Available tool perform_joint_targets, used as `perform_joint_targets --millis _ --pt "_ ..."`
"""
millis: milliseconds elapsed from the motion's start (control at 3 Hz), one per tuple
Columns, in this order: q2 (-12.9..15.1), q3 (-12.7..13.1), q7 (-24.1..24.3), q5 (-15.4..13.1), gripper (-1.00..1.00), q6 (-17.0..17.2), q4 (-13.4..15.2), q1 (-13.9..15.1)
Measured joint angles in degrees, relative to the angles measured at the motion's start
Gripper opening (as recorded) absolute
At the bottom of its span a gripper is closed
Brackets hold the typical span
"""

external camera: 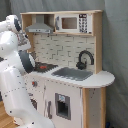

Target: Play with the kitchen

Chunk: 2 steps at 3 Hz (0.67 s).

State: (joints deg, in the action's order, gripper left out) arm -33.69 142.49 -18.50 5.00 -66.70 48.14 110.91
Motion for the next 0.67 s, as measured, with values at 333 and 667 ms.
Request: perform_joint_targets --millis 333,667 --pt "2.36 0.01 -0.77 -4.02 -1.00 2.00 0.99 -2.81" --pt "5.53 0.04 -1.63 -7.37 -1.00 4.69 3.84 -3.00"
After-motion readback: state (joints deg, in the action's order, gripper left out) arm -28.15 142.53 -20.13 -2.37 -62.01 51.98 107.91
